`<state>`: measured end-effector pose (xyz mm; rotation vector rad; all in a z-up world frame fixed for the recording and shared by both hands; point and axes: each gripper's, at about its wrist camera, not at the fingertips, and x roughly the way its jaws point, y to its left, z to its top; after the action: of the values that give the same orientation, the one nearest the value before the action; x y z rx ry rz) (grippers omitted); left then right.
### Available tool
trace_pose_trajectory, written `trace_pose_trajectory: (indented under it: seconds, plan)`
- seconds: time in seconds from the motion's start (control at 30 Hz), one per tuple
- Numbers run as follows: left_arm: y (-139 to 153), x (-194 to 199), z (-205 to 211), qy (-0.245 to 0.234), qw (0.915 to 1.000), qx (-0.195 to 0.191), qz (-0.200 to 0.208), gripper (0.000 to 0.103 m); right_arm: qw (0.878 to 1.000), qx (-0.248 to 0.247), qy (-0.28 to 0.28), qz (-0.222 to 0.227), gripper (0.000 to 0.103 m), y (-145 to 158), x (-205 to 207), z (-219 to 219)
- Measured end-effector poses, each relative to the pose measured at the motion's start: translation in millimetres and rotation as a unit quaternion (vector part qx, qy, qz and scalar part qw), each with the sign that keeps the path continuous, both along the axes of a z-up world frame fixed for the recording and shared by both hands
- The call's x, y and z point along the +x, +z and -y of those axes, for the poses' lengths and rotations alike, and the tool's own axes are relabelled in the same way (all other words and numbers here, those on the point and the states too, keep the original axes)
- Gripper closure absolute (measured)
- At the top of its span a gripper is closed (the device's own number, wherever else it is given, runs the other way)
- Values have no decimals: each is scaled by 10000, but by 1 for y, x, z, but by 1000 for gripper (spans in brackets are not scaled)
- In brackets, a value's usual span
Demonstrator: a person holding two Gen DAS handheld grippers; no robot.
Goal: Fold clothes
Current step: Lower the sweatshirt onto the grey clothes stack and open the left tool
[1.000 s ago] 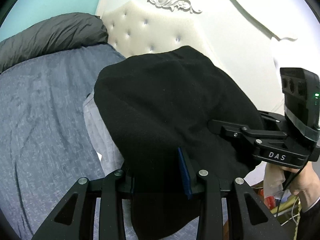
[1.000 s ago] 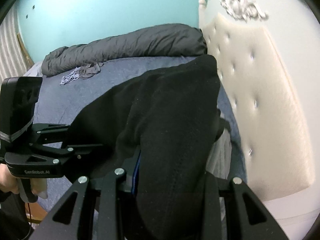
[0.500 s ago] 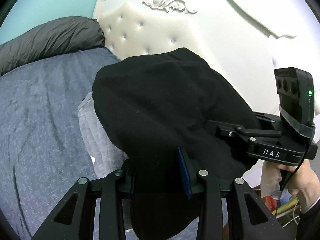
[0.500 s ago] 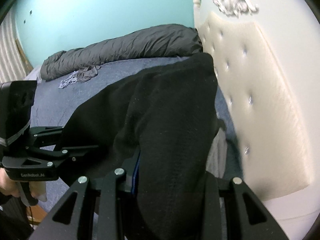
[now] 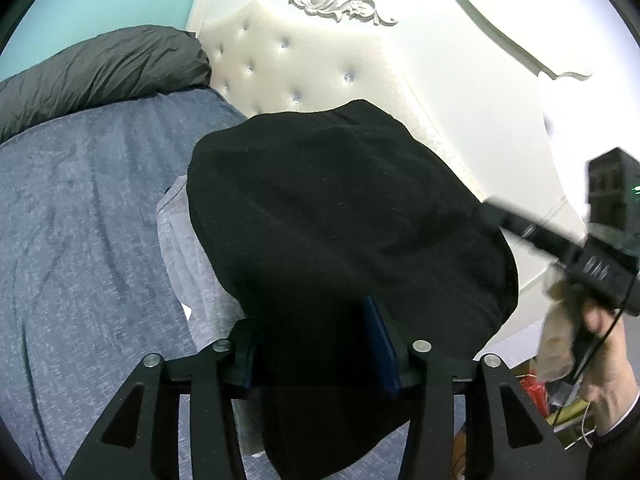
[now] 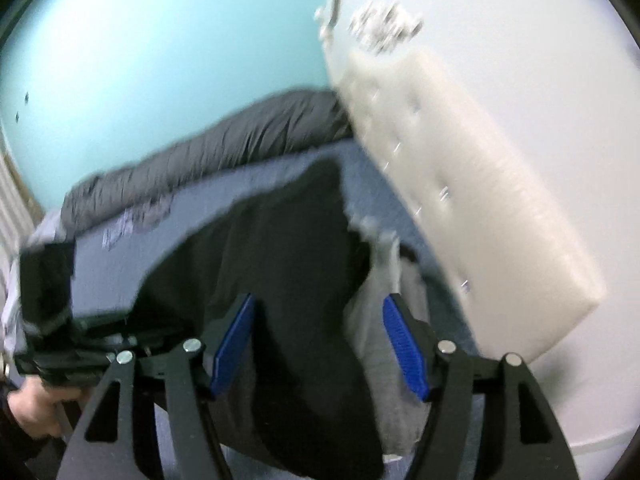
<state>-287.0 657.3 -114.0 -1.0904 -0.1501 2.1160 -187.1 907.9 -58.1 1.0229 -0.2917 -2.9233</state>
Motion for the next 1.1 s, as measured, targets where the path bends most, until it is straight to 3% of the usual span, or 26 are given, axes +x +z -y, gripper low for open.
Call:
trace_pose_trajectory:
  seconds: [0.07,0.1,0.13,0.17,0.3,0.5,0.7,1.1]
  plan:
    - [2,2,2,-10,10000,-20,-53,49,9995,-15,1,-303,36,16,9,-1]
    - [5,4,4,-9,9999,-46,-89,48,9989,-21,73,-453,42,24,11,1]
    - [8,5,6,10,9999,-60,-139,47,9985,53,183,-511,50,31,10,8]
    - [12,6,9,40,9998,-68,-199,44,9982,171,320,-481,66,37,7,17]
    - [33,22,24,160,9980,-79,-600,39,9975,465,507,-138,88,37,-17,42]
    - [47,26,28,99,9940,-291,-1054,39,9970,544,468,289,95,28,-48,57]
    - [17,18,17,-77,9965,-433,-710,39,9948,490,55,886,102,-4,-79,44]
    - [-12,19,19,33,9985,-177,-512,39,9852,-616,-749,1416,103,-57,-90,-6]
